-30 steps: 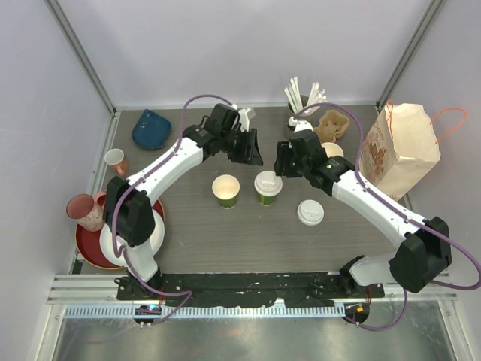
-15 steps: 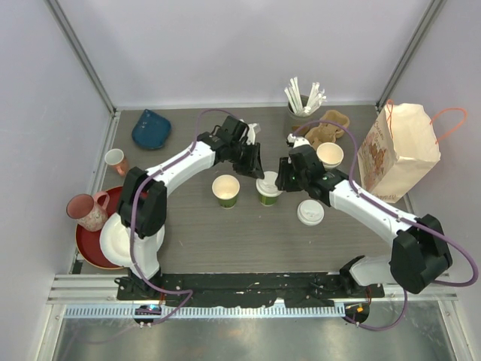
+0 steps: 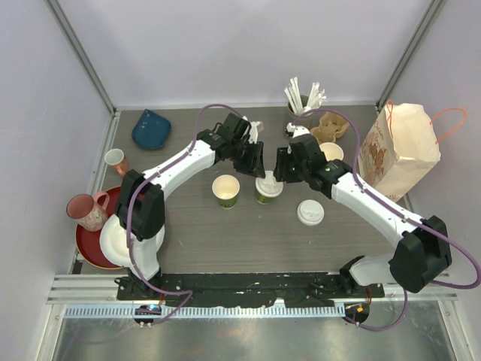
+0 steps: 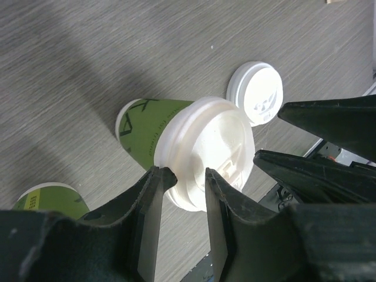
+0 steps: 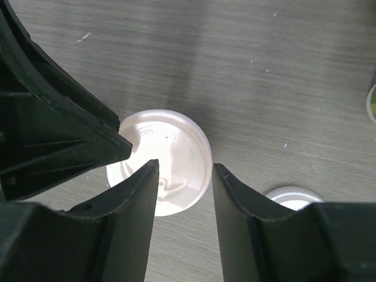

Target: Pack the takeout coffee

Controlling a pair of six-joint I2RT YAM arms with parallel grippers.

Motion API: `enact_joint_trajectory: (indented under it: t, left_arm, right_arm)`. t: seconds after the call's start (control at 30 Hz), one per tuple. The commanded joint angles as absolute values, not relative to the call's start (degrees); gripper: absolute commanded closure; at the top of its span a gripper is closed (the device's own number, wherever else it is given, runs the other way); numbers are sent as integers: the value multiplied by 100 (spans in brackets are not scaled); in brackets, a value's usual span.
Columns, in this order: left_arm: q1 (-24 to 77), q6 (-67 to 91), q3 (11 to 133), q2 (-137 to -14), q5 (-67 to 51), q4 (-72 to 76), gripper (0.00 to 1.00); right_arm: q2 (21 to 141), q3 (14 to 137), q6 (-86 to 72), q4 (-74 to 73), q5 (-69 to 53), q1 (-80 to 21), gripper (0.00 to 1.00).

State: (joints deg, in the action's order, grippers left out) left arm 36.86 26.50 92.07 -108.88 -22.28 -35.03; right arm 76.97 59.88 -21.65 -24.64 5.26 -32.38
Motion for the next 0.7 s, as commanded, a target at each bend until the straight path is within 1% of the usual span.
enact_joint_trajectory:
  t: [0.0,0.07,0.27,0.4,0.47,0.57,0.67]
  left_arm:
    - [3683,2479,9650,-10424,-2197,-3735,62]
    - [3674,2522,9651,-10389,-2197,-3779,62]
    - [3569,2548,9536,-10511,-2215,-3840,61]
    - [3375,2628,9527,-10504,-2277,-3868,71]
    - [3375,2637,9519,-10372,-2241,-3780,73]
    - [3427,2681,9545,-10178,-2259,-3700,78]
    - [3437,2829,9379,-10134,-2346,-3648,80]
  right_arm:
    - [7743,6477,-1916,-2663,773,-3234,51]
    - [7839,6661,-1803,-2742,835,-3243,47]
    - [8085,6917,-1644,-2795,695,-3252,44]
    - [8121,7109,-1556,-2830,633,-3243,44]
    - [8138,7224,-1521,-2883,642,-3243,44]
    - [8165,7365,-1407,-2865,475,-3252,46]
    - [8060,7217,-1362,-2560,80,-3331,53]
